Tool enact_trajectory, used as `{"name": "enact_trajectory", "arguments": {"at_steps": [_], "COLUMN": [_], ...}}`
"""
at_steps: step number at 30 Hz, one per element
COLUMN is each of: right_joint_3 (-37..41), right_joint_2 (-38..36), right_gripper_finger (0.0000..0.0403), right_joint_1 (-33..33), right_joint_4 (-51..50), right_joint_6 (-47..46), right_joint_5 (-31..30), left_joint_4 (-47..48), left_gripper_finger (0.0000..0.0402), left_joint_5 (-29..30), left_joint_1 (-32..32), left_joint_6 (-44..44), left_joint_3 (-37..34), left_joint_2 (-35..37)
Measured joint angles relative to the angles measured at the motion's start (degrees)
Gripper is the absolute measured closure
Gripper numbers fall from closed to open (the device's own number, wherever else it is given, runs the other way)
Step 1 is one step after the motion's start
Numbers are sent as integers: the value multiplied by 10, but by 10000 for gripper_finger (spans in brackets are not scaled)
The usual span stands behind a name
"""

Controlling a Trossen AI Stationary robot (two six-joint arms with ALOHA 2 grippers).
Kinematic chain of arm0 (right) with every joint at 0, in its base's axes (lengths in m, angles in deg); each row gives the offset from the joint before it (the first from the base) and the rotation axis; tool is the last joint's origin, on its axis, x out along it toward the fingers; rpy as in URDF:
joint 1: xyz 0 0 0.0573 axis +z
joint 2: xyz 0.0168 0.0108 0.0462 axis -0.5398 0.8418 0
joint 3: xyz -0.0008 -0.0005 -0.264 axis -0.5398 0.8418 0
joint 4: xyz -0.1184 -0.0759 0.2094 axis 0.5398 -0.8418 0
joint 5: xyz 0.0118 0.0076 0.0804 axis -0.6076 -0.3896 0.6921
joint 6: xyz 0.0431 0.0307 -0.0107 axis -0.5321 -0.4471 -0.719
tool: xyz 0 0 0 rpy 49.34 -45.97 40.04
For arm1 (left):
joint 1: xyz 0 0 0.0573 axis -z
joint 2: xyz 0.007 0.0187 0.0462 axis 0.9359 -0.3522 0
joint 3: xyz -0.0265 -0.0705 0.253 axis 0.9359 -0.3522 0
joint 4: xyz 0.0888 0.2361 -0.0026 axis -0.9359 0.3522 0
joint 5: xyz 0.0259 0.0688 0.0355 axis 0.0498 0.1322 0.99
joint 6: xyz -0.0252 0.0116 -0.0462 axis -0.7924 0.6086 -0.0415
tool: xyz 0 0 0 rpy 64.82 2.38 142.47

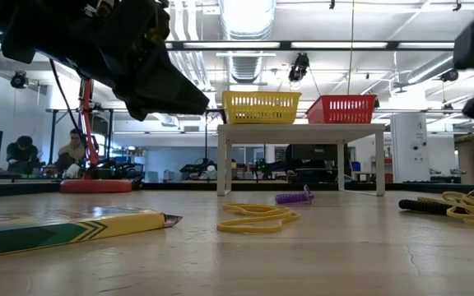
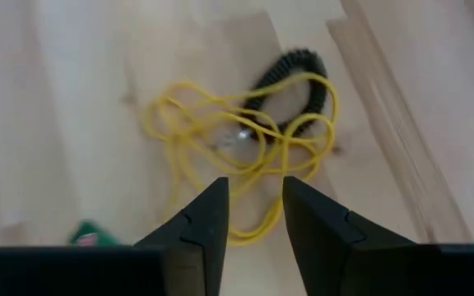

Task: Pick & Place Office Desk Supplies
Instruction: Put the yellow rubber band into the black bin on the shelf

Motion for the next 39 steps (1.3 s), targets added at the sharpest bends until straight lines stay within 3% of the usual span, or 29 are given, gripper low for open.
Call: {"name": "enact_trajectory", "arguments": {"at_steps": [11, 18, 22, 32, 39], "right_joint_3": [4, 5, -16, -84, -83], "right_joint_2": [72, 62, 29, -79, -84], "right_gripper_finger": [324, 387, 394, 394, 394], "right_joint_1": [-22, -40, -41, -47, -81], "right_joint_4": [6, 39, 36, 84, 252], "right_joint_6": [18, 82, 115, 279, 440], "right_joint_5": [-2, -19, -34, -188, -200], "left_joint_4": [0, 0, -1, -94, -188], "left_gripper_finger": [272, 272, 272, 272, 272], "left_joint_5": [0, 0, 0, -1, -57], "left_joint_1": [-1, -1, -1, -1, -1], "left_joint_6": [0, 0, 0, 35, 151], "left_joint_3": [0, 0, 0, 2, 18], "left_joint_2": [0, 0, 0, 0, 0]}}
